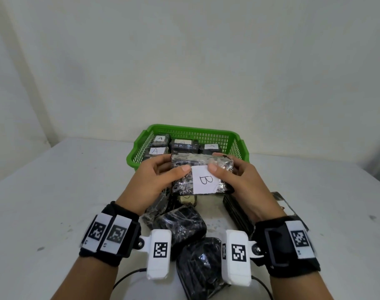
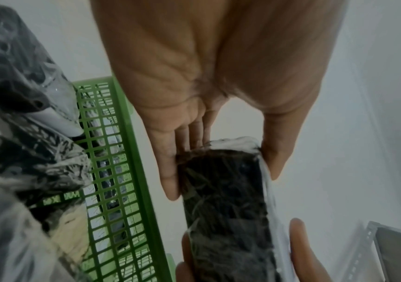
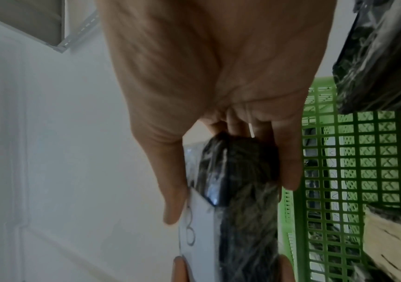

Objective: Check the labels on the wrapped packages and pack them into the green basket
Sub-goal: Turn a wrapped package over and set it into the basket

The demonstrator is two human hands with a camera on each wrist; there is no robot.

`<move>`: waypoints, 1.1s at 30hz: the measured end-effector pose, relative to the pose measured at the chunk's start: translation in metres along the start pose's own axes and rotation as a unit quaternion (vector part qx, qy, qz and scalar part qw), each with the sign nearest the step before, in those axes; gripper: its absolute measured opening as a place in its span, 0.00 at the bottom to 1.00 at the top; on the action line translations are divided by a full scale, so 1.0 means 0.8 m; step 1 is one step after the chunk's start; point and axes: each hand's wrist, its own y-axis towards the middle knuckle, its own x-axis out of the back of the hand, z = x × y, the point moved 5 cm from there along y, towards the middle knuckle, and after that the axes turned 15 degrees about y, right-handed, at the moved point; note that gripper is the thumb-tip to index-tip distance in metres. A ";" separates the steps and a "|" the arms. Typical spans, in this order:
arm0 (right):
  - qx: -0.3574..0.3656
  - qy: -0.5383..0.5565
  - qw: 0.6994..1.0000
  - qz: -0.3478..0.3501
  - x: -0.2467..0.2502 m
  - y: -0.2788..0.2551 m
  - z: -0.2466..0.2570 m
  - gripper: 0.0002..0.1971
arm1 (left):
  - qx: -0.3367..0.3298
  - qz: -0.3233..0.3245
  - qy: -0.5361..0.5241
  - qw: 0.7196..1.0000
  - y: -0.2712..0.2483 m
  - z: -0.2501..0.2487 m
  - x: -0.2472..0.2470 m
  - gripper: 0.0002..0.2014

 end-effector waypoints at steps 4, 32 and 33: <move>0.017 -0.009 0.999 0.025 0.003 -0.002 0.004 0.36 | 0.010 0.006 -0.026 1.000 -0.002 0.000 0.000 0.50; -0.010 0.077 0.997 -0.009 0.004 -0.002 -0.007 0.39 | -0.037 0.042 0.046 0.997 -0.012 -0.016 0.004 0.33; -0.008 0.083 0.996 -0.008 0.002 -0.003 -0.005 0.32 | -0.033 0.030 0.046 0.998 -0.011 -0.017 0.005 0.30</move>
